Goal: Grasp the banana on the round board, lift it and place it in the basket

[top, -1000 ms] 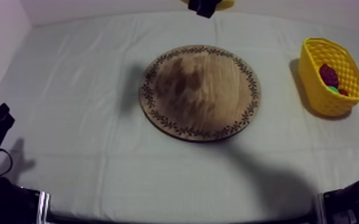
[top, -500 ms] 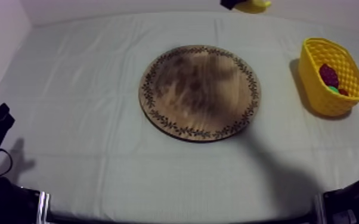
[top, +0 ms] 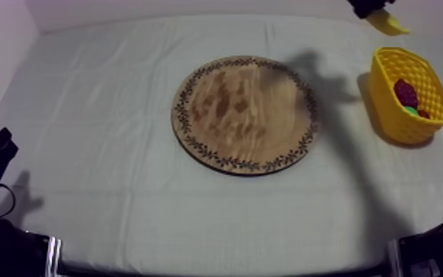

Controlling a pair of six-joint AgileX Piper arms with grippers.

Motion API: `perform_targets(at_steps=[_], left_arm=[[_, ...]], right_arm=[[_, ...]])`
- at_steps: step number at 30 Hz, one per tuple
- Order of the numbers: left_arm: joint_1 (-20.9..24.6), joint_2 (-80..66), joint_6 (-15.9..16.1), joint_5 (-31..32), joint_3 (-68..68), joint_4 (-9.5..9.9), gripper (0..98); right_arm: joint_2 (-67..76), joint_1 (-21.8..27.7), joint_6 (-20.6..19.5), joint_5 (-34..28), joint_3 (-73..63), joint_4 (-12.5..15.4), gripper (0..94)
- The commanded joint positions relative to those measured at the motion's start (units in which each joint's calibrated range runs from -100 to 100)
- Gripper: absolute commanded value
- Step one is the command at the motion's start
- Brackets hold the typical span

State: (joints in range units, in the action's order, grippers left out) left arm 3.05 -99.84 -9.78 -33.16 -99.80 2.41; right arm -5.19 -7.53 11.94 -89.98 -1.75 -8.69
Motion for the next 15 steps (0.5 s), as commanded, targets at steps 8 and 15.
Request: perform_targets(at_steps=[8,15], left_arm=[[0.0,0.0,0.0,0.0,0.0,0.01,0.1],[0.0,0.0,0.0,0.0,0.0,0.01,0.1]], right_arm=[[1.4,9.4,0.8,0.2,4.4,-0.9,24.2],[3.4,14.0,1.3,0.7,8.2,-1.3,24.7]])
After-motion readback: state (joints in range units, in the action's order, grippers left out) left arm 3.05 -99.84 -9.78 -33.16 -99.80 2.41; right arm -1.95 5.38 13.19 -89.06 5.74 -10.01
